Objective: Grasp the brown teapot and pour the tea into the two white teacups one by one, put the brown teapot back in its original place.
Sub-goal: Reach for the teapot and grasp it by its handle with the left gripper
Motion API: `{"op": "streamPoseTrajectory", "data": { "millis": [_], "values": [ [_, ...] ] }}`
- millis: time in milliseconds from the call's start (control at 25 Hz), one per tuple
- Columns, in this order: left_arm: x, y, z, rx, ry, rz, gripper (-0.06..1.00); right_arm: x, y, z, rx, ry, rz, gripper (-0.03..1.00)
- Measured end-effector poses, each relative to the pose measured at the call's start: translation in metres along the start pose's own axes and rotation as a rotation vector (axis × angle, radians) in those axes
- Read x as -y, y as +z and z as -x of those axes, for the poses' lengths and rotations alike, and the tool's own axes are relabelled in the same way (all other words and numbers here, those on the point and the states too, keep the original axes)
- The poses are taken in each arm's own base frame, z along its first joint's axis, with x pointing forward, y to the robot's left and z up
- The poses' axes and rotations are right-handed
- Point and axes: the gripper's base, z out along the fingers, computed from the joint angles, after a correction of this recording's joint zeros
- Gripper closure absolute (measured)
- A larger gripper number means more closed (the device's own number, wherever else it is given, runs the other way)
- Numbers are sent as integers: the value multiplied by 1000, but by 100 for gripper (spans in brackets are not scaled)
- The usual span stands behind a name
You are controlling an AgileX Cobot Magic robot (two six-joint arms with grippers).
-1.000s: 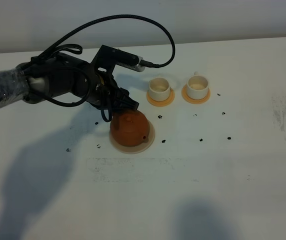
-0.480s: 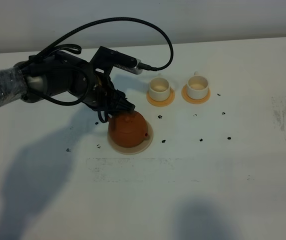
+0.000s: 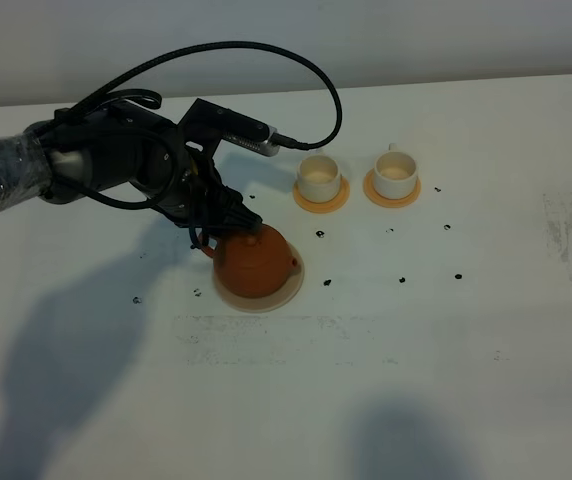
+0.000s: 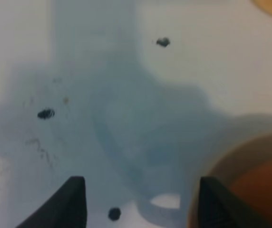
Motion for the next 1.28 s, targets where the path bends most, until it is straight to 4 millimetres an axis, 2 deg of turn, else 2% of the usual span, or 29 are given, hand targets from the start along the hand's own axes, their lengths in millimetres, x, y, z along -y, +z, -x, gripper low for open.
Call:
{"op": "streamPoseTrajectory", "data": {
  "millis": [480,1280],
  "values": [
    [-3,-7,-9,-109,-20,28,46,0,0,0,0,0,0,50],
    [-5,-14,-11,-130,-41,40,47,0,0,0,0,0,0,50]
  ]
}}
